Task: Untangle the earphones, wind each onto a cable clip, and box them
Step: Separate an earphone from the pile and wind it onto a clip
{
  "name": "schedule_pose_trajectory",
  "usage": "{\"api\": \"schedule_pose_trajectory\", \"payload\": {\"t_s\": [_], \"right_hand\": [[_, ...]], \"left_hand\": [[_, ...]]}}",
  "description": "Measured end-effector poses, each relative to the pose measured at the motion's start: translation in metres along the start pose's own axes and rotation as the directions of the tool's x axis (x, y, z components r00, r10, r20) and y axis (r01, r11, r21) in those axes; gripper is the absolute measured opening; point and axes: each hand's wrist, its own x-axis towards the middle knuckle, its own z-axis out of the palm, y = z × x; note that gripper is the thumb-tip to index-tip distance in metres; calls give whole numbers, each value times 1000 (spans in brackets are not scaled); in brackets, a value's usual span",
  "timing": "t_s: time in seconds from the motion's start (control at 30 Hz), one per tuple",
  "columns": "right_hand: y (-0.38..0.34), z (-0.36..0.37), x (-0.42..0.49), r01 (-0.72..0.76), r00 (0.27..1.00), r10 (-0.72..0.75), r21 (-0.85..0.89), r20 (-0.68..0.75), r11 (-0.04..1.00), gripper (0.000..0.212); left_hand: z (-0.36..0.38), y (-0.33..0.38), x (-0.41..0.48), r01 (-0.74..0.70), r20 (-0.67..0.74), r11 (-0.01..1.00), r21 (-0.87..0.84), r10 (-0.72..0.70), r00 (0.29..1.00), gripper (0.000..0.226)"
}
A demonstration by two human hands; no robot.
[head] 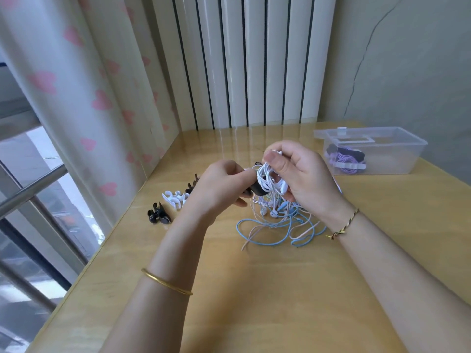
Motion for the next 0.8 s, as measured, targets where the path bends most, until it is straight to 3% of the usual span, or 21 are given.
{"api": "schedule_pose_trajectory", "payload": {"t_s": [0.17, 0.3, 0.4, 0.67, 0.8], "right_hand": [[4, -6, 2, -62, 992, 50, 100, 115, 993, 21], [6, -5, 1, -66, 991, 41, 201, 127, 977, 23], [5, -5, 0, -47, 995, 25, 232, 95, 972, 26], [-1, -7, -5, 24, 998, -28, 83, 48, 996, 17], [-2, -11, -6, 107, 994, -108, -93, -15, 990, 11]], "left_hand": [[-3, 9, -4, -17, 113, 999, -51, 22, 993, 25], [-4, 12, -6, 0, 159, 998, -65, 11, 987, 13], [-5, 13, -7, 8, 183, 994, -106, 11, 983, 17], [-13, 15, -7, -70, 202, 992, -101, 89, 975, 23], [-13, 17, -7, -81, 179, 992, -92, 97, 979, 22]]}}
